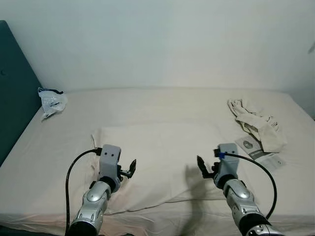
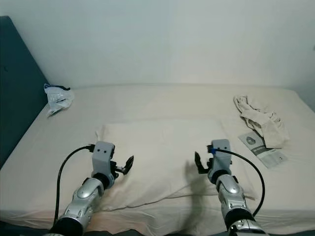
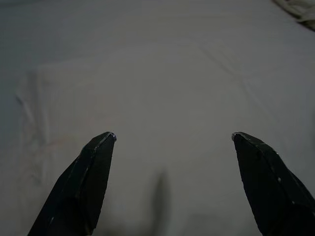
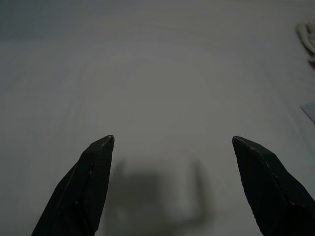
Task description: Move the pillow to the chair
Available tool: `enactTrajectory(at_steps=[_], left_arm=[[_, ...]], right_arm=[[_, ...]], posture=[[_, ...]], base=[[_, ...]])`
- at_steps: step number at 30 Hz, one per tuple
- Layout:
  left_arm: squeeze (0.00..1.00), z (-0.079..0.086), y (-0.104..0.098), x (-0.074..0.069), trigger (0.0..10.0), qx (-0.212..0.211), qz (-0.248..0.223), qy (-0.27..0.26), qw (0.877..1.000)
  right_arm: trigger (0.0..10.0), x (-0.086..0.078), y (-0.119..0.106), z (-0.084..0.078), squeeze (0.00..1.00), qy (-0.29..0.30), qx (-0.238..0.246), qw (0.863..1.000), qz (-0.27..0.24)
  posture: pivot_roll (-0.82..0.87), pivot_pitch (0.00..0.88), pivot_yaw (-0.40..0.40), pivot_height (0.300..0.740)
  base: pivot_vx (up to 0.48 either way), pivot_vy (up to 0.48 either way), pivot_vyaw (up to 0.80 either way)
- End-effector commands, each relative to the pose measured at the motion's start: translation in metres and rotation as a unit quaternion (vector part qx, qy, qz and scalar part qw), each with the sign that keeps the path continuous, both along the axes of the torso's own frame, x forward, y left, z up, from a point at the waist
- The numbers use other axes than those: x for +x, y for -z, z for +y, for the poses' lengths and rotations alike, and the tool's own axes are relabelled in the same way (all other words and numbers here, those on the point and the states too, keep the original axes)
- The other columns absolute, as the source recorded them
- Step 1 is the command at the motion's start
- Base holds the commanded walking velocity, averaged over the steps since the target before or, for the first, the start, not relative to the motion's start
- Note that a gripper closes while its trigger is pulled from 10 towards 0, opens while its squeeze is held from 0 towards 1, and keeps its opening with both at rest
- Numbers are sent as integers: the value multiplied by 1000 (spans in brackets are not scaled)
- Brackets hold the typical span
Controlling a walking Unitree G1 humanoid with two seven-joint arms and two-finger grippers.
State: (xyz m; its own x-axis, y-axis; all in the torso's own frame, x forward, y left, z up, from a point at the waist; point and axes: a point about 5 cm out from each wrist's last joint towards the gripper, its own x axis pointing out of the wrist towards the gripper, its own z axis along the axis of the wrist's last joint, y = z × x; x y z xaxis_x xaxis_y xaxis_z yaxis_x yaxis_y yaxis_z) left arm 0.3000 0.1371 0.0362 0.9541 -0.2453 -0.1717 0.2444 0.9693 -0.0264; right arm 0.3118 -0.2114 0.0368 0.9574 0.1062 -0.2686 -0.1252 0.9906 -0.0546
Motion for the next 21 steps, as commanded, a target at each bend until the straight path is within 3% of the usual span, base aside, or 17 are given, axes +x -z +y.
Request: enactTrajectory(at_steps=[1,2,3,8,21], left_arm=[[1000,5,2,1,10000,13,10,-6,1000],[161,6,0,3,10000,13,8,-7,1000],[0,7,-4,5,10000,18,-4,-12,1000],[0,9,-7,7,10000,-5,-7,-34,999],[0,4,-13,11,10000,8,-16,-22,1000]], right_arm=[[10000,1,2,1,757,-5,-10,1000,15],[10000,3,0,1,0,-4,-8,1000,15],[10000,6,-3,5,0,-8,-2,1000,11],[10000,6,-3,7,0,8,15,1000,0],[10000,7,-5,8,0,24,26,999,-6]], posture=[[-10,92,27,740],[-10,92,27,740],[-10,93,29,740],[-5,89,26,730],[-2,86,27,670]], base=[[0,0,0],[0,0,0],[0,0,0],[0,0,0],[0,0,0]])
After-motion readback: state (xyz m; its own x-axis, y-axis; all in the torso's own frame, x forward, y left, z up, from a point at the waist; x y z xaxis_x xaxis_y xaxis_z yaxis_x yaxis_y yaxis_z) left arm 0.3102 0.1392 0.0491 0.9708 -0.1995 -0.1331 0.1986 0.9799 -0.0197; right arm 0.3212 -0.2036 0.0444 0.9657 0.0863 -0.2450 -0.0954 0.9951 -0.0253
